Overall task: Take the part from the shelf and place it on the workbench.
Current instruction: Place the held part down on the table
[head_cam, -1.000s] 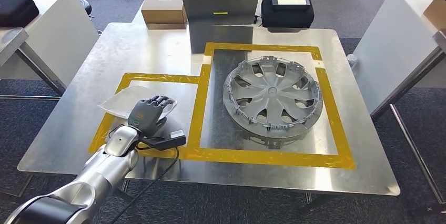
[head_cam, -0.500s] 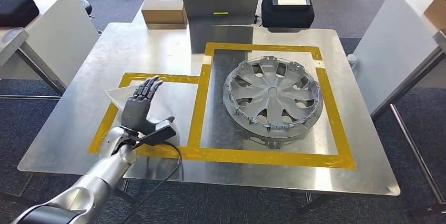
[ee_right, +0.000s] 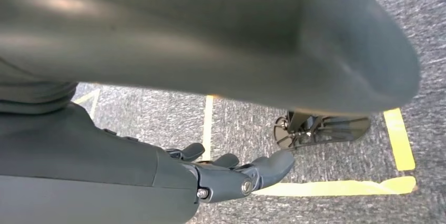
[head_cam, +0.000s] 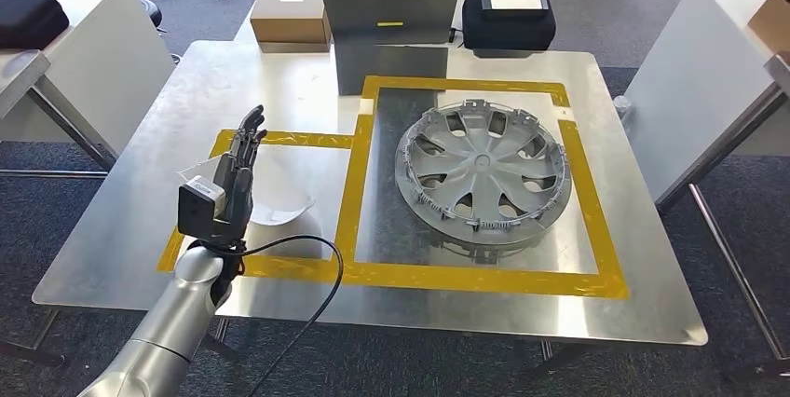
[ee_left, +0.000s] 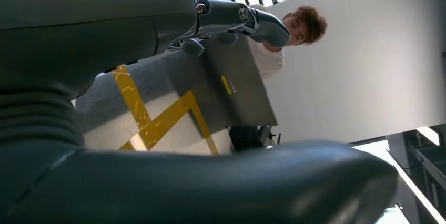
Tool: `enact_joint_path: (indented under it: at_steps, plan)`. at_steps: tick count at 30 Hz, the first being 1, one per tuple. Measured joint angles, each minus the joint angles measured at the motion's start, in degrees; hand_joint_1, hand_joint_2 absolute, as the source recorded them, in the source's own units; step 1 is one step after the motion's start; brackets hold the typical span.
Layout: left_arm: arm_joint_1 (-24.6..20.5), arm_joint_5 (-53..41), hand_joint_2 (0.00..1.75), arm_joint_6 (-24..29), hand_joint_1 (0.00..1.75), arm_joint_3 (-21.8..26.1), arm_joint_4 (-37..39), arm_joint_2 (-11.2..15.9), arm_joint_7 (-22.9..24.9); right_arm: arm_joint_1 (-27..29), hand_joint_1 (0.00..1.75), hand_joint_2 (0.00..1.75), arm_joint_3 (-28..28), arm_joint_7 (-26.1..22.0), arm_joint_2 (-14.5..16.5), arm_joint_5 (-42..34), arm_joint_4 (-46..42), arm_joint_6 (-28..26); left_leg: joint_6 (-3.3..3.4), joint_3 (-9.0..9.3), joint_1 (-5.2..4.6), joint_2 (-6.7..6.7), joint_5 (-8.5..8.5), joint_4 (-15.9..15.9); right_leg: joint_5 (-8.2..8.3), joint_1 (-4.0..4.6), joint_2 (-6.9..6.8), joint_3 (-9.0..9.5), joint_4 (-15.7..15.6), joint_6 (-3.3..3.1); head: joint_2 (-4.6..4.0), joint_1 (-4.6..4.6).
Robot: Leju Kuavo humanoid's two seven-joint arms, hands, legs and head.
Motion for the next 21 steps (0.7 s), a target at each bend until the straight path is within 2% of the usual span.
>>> enact_joint_path:
  at_steps: [2,4,5,6,7,8,9,10,11,13,15,16,18,19,20,21]
  plan:
    - [0.3,0.0,0.0,-0.8,0.0,1.1,-1.1,0.0,0.0,0.0,0.0,0.0,0.0,-0.1,-0.1,0.0,0.0,0.0,0.3,0.39,0.6,0.22,1.09,-1.5,-2.7,0.22,-0.01,-1.36,3.4,0.25,0.0,0.05]
    - [1.0,0.2,0.0,-1.3,0.0,1.9,-1.6,0.1,0.0,0.0,0.0,0.0,0.0,-0.2,-0.1,0.0,0.0,0.0,0.28,0.06,0.68,0.42,1.44,-1.6,-6.53,-0.04,-0.04,-4.16,10.4,0.72,0.0,0.18]
    - [1.5,0.4,0.0,-1.6,0.0,2.2,-1.7,0.1,0.1,0.1,0.0,0.0,0.0,-0.1,-0.2,0.0,0.0,0.0,0.16,-0.22,0.77,0.49,1.49,-1.4,-7.53,-0.29,-0.05,-5.19,13.1,1.0,0.0,0.2]
    - [1.9,0.5,0.0,-1.8,0.0,2.5,-1.8,0.1,0.1,0.1,0.0,0.0,0.0,-0.1,-0.2,0.0,0.0,0.0,-0.02,-0.54,0.92,0.54,1.52,-1.1,-7.51,-0.57,-0.07,-5.4,14.2,1.31,0.0,0.22]
    - [2.2,0.5,0.0,-2.1,0.0,2.7,-1.8,0.1,0.1,0.1,0.0,0.0,0.0,-0.1,-0.2,0.0,0.0,0.0,-0.29,-0.94,1.17,0.55,1.52,-0.7,-6.49,-0.86,-0.1,-4.51,13.0,1.64,0.0,0.24]
    - [2.3,0.5,0.0,-2.3,0.0,3.0,-1.8,0.1,0.1,0.1,0.0,0.0,0.0,0.0,-0.3,0.0,0.0,0.0,-0.68,-1.4,1.5,0.53,1.44,-0.1,-4.84,-1.18,-0.15,-2.57,9.8,2.05,0.0,0.25]
    - [2.4,0.4,0.0,-2.5,0.0,3.3,-1.8,0.1,0.1,0.0,0.0,0.0,0.0,0.0,-0.3,0.0,0.0,0.0,-1.21,-1.9,1.78,0.5,1.31,0.6,-3.85,-1.42,-0.15,-0.45,6.1,2.46,0.0,0.31]
    - [2.4,0.3,0.0,-2.7,0.0,3.6,-1.9,0.1,0.1,0.0,0.0,0.0,0.0,0.0,-0.3,0.0,0.0,0.0,-1.8,-2.39,1.95,0.42,1.15,1.2,-2.85,-1.48,0.06,1.05,3.5,2.48,0.0,0.45]
    - [2.5,0.2,0.0,-2.9,0.0,3.9,-1.9,0.1,0.1,-0.1,0.0,0.0,0.0,0.1,-0.3,0.0,0.0,0.0,-2.37,-2.77,1.92,0.32,1.0,1.8,-2.57,-1.5,0.27,1.84,2.0,2.21,0.0,0.53]
    - [2.5,-0.2,0.0,-3.3,0.0,4.4,-2.1,0.2,0.1,-0.2,0.0,0.0,0.0,0.2,-0.3,0.0,0.0,-0.1,-3.36,-3.31,1.75,0.1,1.08,2.4,-2.63,-1.3,0.71,1.36,2.4,0.7,0.0,0.55]
    - [2.7,-0.6,0.0,-3.5,0.0,4.9,-2.2,0.2,0.1,-0.2,0.0,0.0,0.0,0.2,-0.3,0.0,0.0,-0.1,-4.03,-3.75,1.91,0.07,0.89,2.9,-2.59,-1.31,0.59,0.81,2.2,-0.7,0.0,0.28]
    - [2.9,-0.7,0.0,-3.6,0.0,5.1,-2.3,0.2,0.1,-0.3,0.0,0.0,0.0,0.2,-0.3,0.0,0.0,-0.1,-4.22,-4.21,2.02,0.12,-0.18,3.9,-2.2,-1.27,0.51,0.48,2.1,-1.2,0.0,0.12]
    - [3.1,-0.7,0.0,-3.8,0.0,5.4,-2.3,0.3,0.1,-0.2,0.0,0.0,0.0,0.2,-0.4,0.0,0.0,-0.1,-4.36,-6.15,2.02,0.2,-4.69,9.3,-1.35,-1.12,0.39,-0.4,2.0,-1.87,0.0,-0.25]
    - [3.2,-0.7,0.0,-3.8,0.0,5.5,-2.3,0.3,0.1,-0.2,0.0,0.0,0.0,0.2,-0.4,0.0,0.0,-0.1,-4.38,-7.4,1.96,0.21,-7.19,13.1,-0.92,-0.97,0.34,-0.96,2.0,-2.04,0.0,-0.4]
    - [3.4,-0.7,0.0,-3.9,0.0,5.7,-2.3,0.3,0.1,-0.2,0.0,0.0,0.0,0.2,-0.4,0.0,0.0,-0.1,-4.34,-8.28,1.89,0.2,-8.91,16.5,-0.47,-0.79,0.3,-1.56,2.0,-2.14,0.0,-0.49]
    - [3.7,-0.7,0.0,-3.9,0.0,5.8,-2.4,0.3,0.1,-0.2,0.0,0.0,0.0,0.3,-0.4,0.0,0.0,-0.1,-4.2,-8.38,1.82,0.2,-9.51,18.3,-0.02,-0.62,0.25,-2.15,2.0,-2.18,0.0,-0.55]
